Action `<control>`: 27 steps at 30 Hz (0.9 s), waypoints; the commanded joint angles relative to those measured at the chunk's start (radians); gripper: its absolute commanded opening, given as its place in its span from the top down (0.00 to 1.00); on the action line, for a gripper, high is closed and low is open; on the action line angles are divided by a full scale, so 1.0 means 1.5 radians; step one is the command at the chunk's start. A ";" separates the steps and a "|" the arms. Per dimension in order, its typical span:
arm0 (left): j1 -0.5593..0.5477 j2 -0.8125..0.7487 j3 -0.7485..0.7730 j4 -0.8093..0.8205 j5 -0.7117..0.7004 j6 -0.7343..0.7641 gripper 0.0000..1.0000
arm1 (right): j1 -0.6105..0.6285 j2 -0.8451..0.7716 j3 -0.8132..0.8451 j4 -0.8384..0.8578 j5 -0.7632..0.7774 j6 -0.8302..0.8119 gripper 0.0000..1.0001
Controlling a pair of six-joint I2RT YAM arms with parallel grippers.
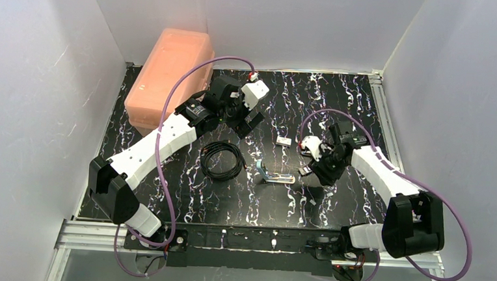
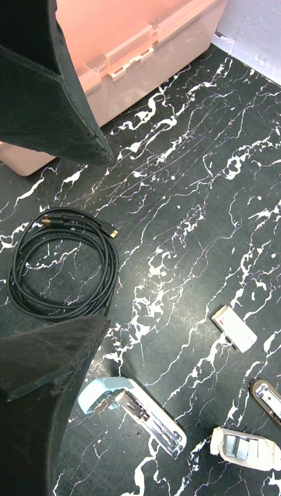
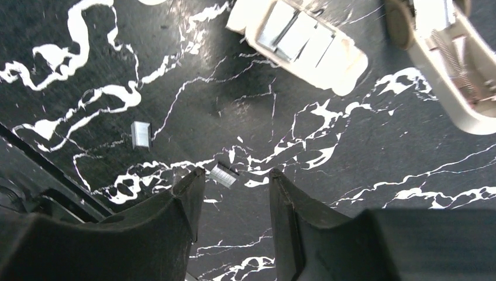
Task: Load the staples into the stapler
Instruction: Place several staples at the center of the board.
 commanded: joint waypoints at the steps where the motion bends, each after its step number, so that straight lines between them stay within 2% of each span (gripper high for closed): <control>1: 0.001 -0.027 -0.010 0.003 -0.008 0.008 0.01 | -0.003 -0.015 -0.022 -0.055 0.008 -0.108 0.45; 5: 0.001 -0.024 -0.012 0.001 -0.006 0.012 0.01 | -0.003 -0.025 -0.054 -0.083 0.023 -0.206 0.38; 11: 0.002 -0.024 -0.017 -0.007 -0.011 0.032 0.01 | -0.003 -0.029 -0.081 -0.072 0.028 -0.274 0.33; 18: 0.001 -0.025 -0.031 -0.003 -0.024 0.045 0.02 | 0.001 -0.022 -0.058 -0.086 -0.052 -0.249 0.29; 27: 0.002 -0.023 -0.037 0.013 -0.072 0.049 0.01 | 0.051 -0.032 -0.066 -0.065 -0.072 -0.195 0.27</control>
